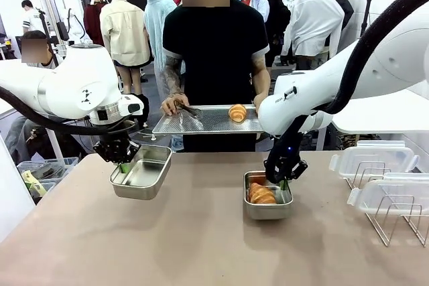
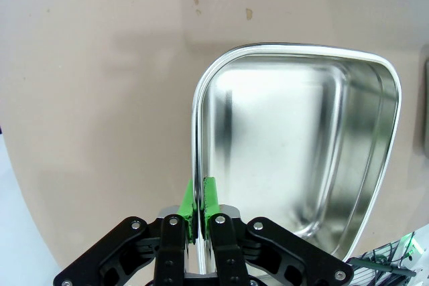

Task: Place the bread in airtight containers.
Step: Once an object is inside an Airtight Container , place the container in the center of the table.

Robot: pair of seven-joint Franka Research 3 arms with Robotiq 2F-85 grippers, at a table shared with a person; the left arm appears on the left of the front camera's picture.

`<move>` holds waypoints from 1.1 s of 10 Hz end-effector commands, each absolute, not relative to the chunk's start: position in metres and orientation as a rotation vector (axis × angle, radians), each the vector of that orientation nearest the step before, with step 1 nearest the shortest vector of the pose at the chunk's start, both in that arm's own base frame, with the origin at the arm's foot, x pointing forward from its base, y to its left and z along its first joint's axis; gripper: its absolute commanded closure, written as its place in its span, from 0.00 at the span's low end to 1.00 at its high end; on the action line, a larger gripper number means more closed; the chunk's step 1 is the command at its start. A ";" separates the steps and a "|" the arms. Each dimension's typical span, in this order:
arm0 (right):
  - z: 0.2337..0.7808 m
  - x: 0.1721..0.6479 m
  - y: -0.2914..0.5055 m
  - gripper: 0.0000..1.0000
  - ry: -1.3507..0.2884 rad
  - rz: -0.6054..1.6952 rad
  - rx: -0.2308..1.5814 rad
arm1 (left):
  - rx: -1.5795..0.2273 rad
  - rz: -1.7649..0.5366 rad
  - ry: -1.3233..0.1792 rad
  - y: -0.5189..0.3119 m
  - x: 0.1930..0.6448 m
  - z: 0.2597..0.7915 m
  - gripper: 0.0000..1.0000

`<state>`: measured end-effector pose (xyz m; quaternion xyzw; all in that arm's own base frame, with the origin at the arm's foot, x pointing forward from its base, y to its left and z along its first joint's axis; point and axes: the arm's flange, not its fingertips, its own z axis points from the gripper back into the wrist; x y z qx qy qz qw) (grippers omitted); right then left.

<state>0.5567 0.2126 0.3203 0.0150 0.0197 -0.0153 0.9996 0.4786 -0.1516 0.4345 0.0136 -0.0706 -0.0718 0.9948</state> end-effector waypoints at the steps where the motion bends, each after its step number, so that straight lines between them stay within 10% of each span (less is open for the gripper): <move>1: 0.323 0.548 0.212 0.79 -0.050 -0.036 0.000 | 0.040 -0.150 -0.145 -0.150 0.478 0.438 1.00; 5: 0.337 0.534 0.207 0.00 -0.108 -0.034 0.003 | 0.040 -0.150 -0.145 -0.150 0.478 0.438 1.00; 11: 0.388 0.493 0.205 0.00 -0.170 0.086 -0.015 | 0.040 -0.150 -0.145 -0.150 0.478 0.438 1.00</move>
